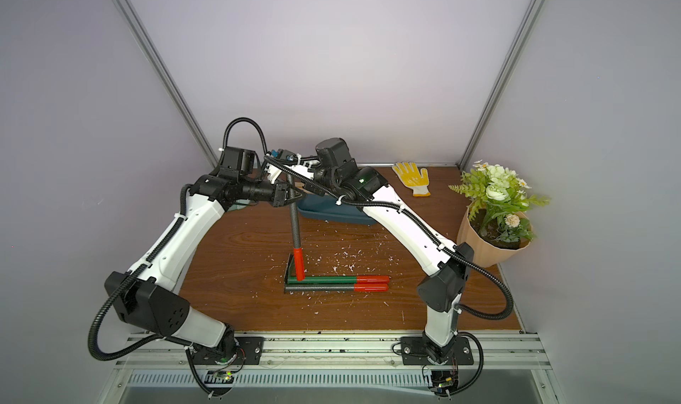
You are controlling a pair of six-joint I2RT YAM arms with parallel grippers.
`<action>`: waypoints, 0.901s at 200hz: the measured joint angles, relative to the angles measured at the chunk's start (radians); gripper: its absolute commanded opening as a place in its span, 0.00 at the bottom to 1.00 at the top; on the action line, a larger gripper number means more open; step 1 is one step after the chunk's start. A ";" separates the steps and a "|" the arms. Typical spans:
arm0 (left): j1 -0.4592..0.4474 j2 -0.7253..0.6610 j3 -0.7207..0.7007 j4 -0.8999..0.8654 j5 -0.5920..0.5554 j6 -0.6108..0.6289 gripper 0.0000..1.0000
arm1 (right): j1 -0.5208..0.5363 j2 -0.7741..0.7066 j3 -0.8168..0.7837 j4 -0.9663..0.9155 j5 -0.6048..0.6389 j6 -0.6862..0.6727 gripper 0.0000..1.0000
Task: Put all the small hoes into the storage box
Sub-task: Place the hoe in the storage box.
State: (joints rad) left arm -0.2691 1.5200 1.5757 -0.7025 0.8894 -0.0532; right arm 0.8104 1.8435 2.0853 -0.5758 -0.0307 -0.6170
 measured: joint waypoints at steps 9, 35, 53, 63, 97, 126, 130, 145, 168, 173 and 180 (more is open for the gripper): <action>-0.001 0.000 0.003 0.000 0.000 0.001 0.00 | 0.000 0.011 0.011 -0.006 0.001 -0.003 0.27; 0.000 0.000 0.011 -0.008 0.000 0.000 0.00 | 0.000 0.035 0.039 -0.021 0.016 -0.035 0.12; 0.002 0.000 0.013 -0.027 -0.006 -0.019 0.00 | 0.000 0.044 0.047 -0.049 0.034 -0.074 0.00; 0.002 0.004 0.013 -0.027 -0.010 -0.021 0.03 | 0.002 0.047 0.050 -0.052 0.047 -0.073 0.00; 0.001 0.007 0.013 -0.026 -0.045 -0.022 0.30 | 0.011 0.049 0.044 -0.055 0.118 -0.069 0.00; 0.001 -0.026 0.007 0.061 -0.178 -0.030 0.52 | -0.004 0.059 0.035 -0.080 0.203 0.047 0.00; 0.002 -0.036 0.002 0.072 -0.201 -0.024 0.57 | -0.010 0.060 0.033 -0.083 0.201 0.064 0.00; 0.018 -0.101 -0.042 0.138 -0.290 -0.047 0.70 | -0.040 0.061 0.010 -0.081 0.219 0.128 0.00; 0.054 -0.243 -0.165 0.255 -0.413 -0.087 0.78 | -0.103 0.057 -0.063 -0.073 0.232 0.239 0.00; 0.062 -0.271 -0.187 0.275 -0.442 -0.095 0.78 | -0.114 0.057 -0.074 -0.075 0.233 0.258 0.00; 0.070 -0.301 -0.207 0.296 -0.480 -0.103 0.79 | -0.132 0.060 -0.088 -0.082 0.236 0.291 0.00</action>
State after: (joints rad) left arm -0.1989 1.2194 1.3685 -0.4065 0.4091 -0.1562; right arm 0.6785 1.9038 1.9976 -0.6575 0.2050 -0.3256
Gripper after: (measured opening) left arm 0.781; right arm 0.065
